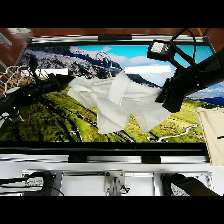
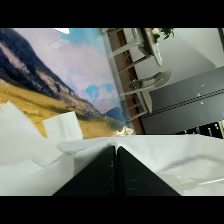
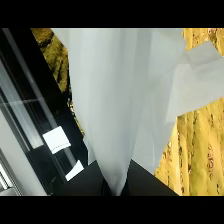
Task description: Fold the shirts.
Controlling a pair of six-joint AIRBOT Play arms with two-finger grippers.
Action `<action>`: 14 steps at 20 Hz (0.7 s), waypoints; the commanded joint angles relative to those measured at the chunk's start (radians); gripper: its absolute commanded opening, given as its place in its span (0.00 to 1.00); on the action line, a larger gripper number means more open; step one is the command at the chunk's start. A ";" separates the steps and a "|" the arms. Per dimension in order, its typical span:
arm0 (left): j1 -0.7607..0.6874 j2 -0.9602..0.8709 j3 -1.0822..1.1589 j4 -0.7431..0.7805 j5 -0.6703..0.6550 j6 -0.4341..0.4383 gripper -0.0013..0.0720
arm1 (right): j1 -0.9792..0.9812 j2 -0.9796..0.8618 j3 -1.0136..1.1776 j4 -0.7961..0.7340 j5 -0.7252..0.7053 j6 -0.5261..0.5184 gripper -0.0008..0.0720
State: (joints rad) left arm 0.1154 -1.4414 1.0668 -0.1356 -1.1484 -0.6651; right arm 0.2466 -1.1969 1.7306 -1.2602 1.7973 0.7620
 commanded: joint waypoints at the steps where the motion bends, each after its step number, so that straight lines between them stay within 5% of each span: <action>1: -0.021 0.002 0.106 -0.088 -0.043 0.003 0.07 | 0.001 -0.020 0.000 0.003 0.003 0.026 0.11; 4: -0.090 0.002 0.241 -0.094 -0.100 -0.025 0.07 | 0.000 -0.057 0.000 0.040 -0.044 0.076 0.11; 9: -0.187 0.036 0.375 0.048 -0.114 -0.071 0.07 | 0.000 -0.057 0.042 -0.006 -0.347 0.370 0.11; 14: -0.217 0.092 0.378 0.270 -0.070 -0.145 0.07 | 0.000 -0.055 0.078 -0.003 -0.363 0.465 0.11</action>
State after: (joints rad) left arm -0.0761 -1.3754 1.4300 0.0036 -1.2320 -0.7654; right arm 0.2466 -1.2526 1.7916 -1.2587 1.4803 1.1381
